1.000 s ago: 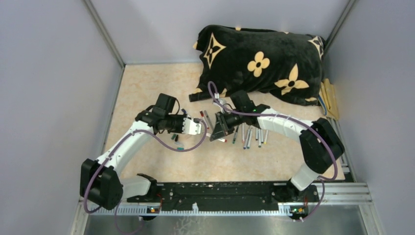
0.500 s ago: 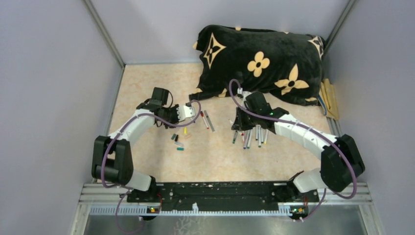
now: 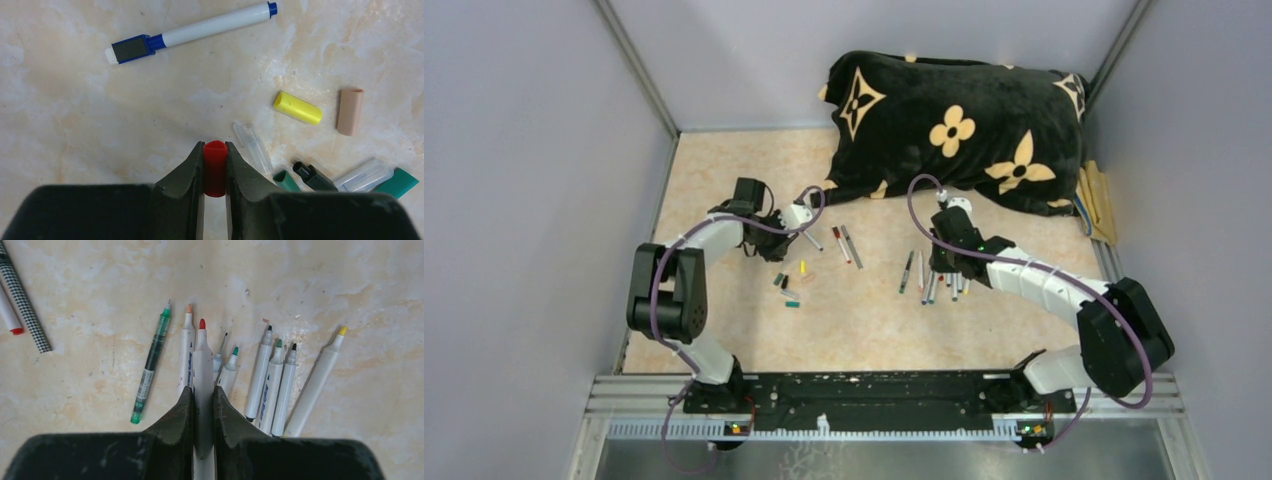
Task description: Open the pen caps
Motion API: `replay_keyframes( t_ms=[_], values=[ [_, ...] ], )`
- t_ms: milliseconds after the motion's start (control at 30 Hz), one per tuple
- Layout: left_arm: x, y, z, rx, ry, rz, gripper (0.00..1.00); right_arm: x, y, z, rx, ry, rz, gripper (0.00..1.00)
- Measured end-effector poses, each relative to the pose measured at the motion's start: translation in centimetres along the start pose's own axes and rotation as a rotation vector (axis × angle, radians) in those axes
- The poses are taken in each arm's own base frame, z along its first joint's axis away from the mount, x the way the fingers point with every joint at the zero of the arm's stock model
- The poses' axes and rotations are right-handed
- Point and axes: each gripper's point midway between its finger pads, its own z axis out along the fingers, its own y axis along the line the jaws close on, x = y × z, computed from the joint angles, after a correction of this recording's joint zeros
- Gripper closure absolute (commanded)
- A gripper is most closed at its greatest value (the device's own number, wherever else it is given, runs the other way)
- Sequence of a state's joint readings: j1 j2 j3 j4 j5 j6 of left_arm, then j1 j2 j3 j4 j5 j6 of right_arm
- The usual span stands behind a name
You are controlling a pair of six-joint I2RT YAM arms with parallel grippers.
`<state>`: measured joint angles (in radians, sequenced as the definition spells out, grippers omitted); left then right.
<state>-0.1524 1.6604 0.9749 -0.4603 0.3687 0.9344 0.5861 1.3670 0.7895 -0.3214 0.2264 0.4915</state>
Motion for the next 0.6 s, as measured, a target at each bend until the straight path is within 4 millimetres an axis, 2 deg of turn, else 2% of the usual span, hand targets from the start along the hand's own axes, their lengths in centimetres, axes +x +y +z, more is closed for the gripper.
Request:
replay_keyframes(
  t_ms=[67,233,467,600],
  values=[
    [-0.2,0.2,0.1,-0.004,-0.005,-0.011,0.96,-0.1,-0.3,0.3,0.016,-0.01,0.003,0.95],
    [-0.8,0.8,0.5,-0.004,-0.02,-0.031,0.83,0.1,-0.9,1.2,0.051,-0.016,0.005,0.8],
    [-0.6,0.5,1.1,0.021,-0.017,-0.052,0.7,1.4,-1.7,2.1,0.078,0.011,-0.003,0.68],
    [-0.5,0.3,1.2,0.031,-0.016,-0.057,0.68,1.5,-1.7,2.3,0.08,0.013,-0.006,0.68]
  ],
)
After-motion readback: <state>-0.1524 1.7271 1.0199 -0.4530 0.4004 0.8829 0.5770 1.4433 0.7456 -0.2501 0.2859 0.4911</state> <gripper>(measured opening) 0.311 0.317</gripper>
